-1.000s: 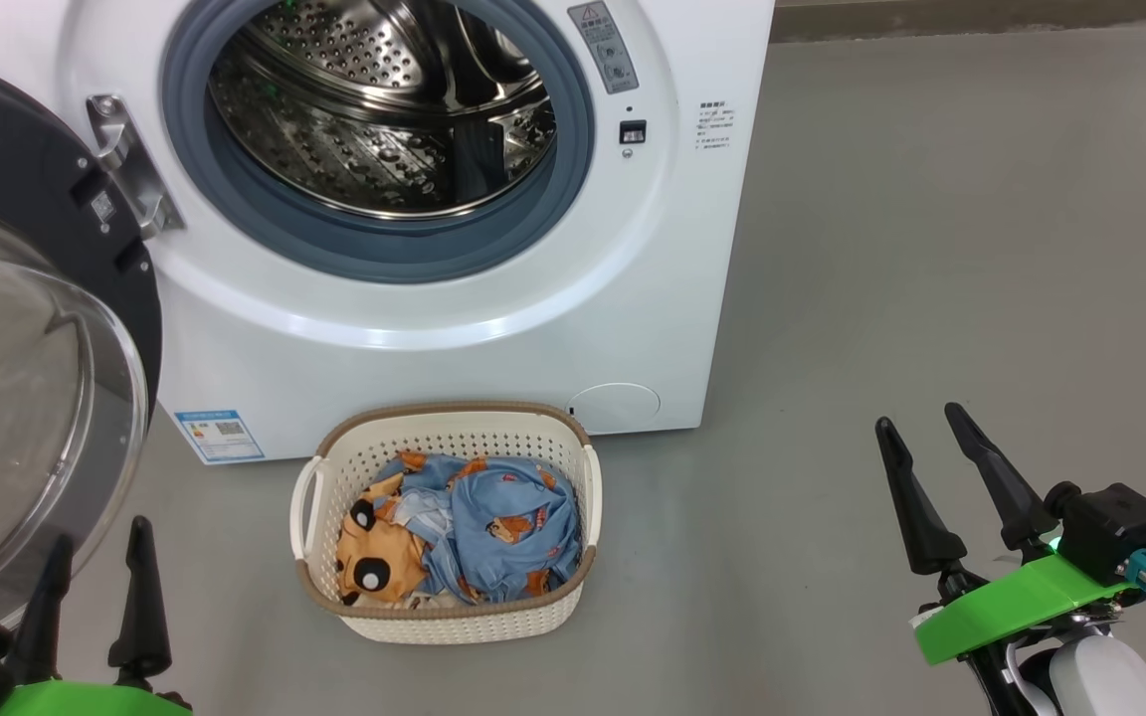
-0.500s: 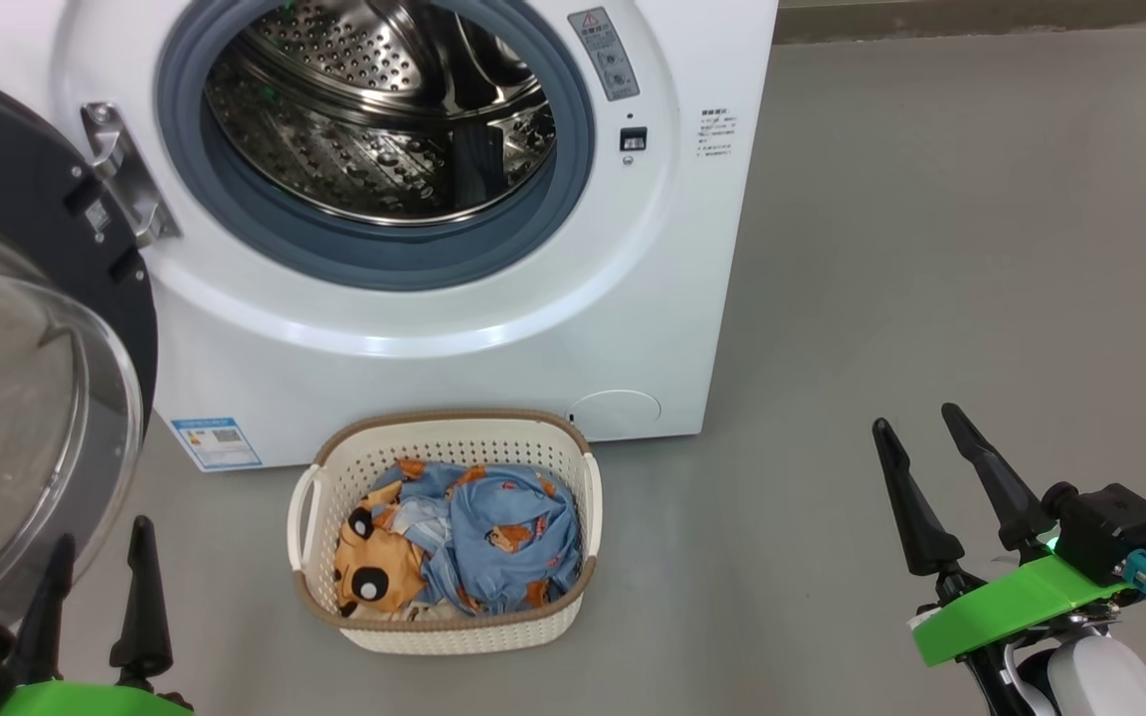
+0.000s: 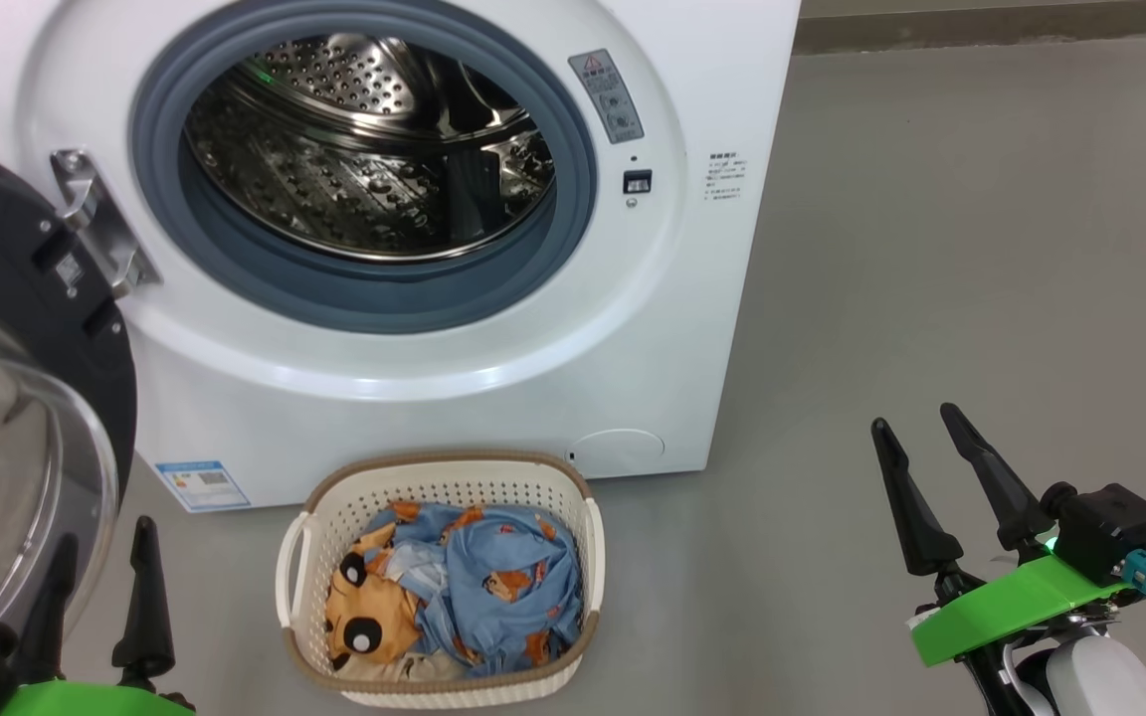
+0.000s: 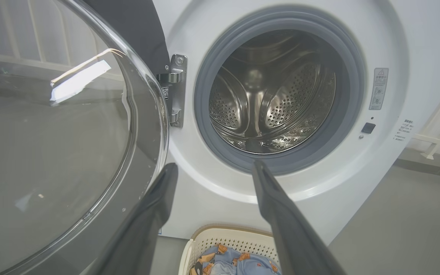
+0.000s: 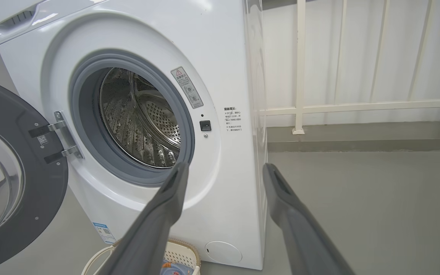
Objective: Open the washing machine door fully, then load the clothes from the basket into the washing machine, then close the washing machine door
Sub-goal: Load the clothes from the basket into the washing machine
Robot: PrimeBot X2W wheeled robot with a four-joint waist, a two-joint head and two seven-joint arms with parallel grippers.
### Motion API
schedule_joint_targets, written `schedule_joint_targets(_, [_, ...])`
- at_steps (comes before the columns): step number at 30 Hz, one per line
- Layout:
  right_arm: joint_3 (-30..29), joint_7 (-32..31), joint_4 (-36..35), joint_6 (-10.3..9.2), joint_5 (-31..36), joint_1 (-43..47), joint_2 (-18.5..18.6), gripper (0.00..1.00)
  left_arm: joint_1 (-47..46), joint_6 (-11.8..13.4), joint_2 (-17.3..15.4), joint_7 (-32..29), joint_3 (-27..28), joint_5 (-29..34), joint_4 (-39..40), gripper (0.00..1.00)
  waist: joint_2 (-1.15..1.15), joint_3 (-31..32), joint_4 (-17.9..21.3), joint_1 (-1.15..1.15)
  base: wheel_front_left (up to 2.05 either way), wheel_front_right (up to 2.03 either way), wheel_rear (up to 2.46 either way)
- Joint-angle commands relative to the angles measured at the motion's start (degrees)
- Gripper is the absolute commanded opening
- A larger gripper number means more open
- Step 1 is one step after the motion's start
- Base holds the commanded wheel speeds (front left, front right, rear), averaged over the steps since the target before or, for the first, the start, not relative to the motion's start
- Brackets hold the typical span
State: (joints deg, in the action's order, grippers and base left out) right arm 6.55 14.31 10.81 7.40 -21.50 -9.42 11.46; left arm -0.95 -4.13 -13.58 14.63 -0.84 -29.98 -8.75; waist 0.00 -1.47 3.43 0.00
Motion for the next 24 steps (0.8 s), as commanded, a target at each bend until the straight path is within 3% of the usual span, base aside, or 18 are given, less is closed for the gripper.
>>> schedule_joint_targets(1, [1.07, 0.69, -1.62, 0.09, -0.02, -0.62, 0.29, 1.0, -2.11, 0.06, -1.68, 0.37, 2.01, 0.27, 1.11, 1.0, 0.0, -0.09, -0.01, 0.0, 1.12, -1.12, 0.0])
schedule_joint_targets(13, [0.72, 0.69, -1.73, 0.09, 0.21, -0.89, -0.02, 1.0, -2.68, 0.02, -1.84, 0.37, 2.13, 0.08, 1.36, 1.0, 0.0, -0.76, -0.12, 0.0, 0.96, -0.96, 0.0])
schedule_joint_targets(24, [0.82, 0.69, -1.61, 0.09, 0.22, -1.03, -0.3, 1.0, -2.96, -0.12, -1.93, 0.37, 2.32, 0.19, 1.06, 1.0, 0.0, -1.12, -0.17, 0.0, 0.08, -0.08, 0.0])
